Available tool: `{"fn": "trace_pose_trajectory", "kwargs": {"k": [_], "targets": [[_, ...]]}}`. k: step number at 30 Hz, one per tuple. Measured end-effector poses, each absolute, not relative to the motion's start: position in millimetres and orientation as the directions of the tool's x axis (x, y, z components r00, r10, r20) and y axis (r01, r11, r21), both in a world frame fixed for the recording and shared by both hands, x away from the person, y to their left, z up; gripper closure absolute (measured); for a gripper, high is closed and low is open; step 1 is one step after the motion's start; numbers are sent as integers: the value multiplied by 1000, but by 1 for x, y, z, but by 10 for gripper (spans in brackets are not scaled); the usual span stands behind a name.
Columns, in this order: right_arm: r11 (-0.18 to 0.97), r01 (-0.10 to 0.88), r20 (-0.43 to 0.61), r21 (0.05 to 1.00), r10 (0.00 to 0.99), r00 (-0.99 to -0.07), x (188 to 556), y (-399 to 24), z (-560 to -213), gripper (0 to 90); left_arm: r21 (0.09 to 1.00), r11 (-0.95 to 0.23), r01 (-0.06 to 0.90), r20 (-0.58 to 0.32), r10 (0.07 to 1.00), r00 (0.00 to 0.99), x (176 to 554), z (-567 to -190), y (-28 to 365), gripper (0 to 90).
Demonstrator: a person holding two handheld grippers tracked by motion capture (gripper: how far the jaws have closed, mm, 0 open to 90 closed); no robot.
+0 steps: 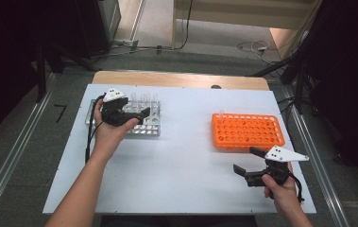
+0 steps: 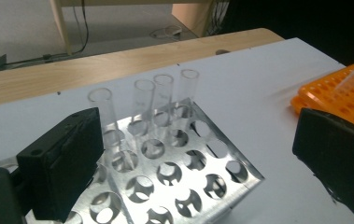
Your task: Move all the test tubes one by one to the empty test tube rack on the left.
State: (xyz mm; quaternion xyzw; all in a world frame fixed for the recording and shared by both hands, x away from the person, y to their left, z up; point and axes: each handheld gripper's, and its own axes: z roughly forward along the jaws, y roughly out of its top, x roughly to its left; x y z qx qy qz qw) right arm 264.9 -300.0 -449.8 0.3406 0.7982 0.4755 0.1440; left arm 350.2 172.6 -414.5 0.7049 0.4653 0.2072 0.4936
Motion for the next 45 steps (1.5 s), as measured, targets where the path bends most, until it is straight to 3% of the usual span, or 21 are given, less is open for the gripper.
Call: {"fn": "trace_pose_trajectory", "kwargs": {"k": [22,27,39,45], "targets": [[314,410,60,856,728,-683,304,-277,-439,54,921,-110,374,-146,792,592,271,-412,142,0],[297,434,57,851,768,-638,322,-272,-441,145,919,-105,380,-163,776,610,259,-419,138,0],[251,490,84,835,822,-564,365,-236,-453,460,906,-117,407,-177,768,615,248,-434,132,0],[246,537,76,807,859,-507,383,-223,-456,554,906,-116,408,-182,764,620,247,-435,132,0]]}}
